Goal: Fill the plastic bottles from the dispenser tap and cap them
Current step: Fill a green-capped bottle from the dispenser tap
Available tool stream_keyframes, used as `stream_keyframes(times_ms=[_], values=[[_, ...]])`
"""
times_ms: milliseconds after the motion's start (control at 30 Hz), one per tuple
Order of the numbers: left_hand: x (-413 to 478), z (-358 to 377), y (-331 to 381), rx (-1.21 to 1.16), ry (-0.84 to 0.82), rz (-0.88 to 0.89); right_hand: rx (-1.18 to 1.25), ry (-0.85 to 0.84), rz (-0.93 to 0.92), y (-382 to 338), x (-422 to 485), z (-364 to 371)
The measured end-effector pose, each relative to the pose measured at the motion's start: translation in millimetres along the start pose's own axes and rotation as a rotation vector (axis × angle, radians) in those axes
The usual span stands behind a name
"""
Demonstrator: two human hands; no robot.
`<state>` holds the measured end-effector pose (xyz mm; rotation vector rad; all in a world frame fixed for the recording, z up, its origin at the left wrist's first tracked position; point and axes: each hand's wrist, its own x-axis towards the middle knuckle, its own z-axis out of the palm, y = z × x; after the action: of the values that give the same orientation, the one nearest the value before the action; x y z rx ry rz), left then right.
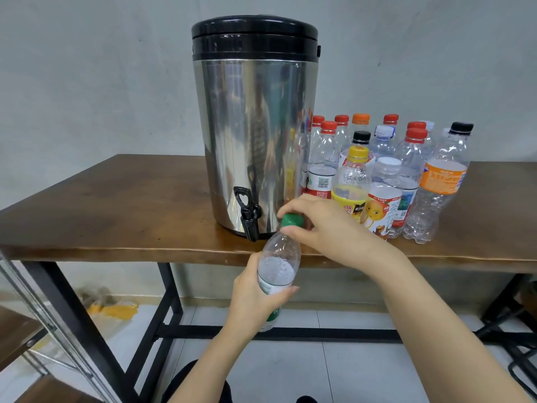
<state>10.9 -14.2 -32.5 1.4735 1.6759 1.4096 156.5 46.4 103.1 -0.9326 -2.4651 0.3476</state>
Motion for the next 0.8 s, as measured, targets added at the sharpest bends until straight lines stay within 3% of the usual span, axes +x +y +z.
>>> stream_keyframes(times_ms=[167,400,500,667,800], values=[[0.0,-1.2,-7.7,0.018,-0.012,-0.025,0.016,0.032,0.009,5.0,4.2,3.2],[-1.5,0.7,-27.8,-0.037,-0.077,-0.129,0.333,0.060,-0.012,14.6,11.9,6.6],[-4.8,0.2,-37.8,-0.079,-0.092,-0.183,0.119,0.150,0.076,36.9,19.2,29.1],[-5.8,-0.8,-52.3,-0.054,-0.055,-0.305,-0.153,0.045,0.205,58.7,21.0,69.9],[-1.0,-3.3,-52.4,-0.029,0.005,-0.295,-0.223,0.027,0.212,62.7,23.4,85.3]])
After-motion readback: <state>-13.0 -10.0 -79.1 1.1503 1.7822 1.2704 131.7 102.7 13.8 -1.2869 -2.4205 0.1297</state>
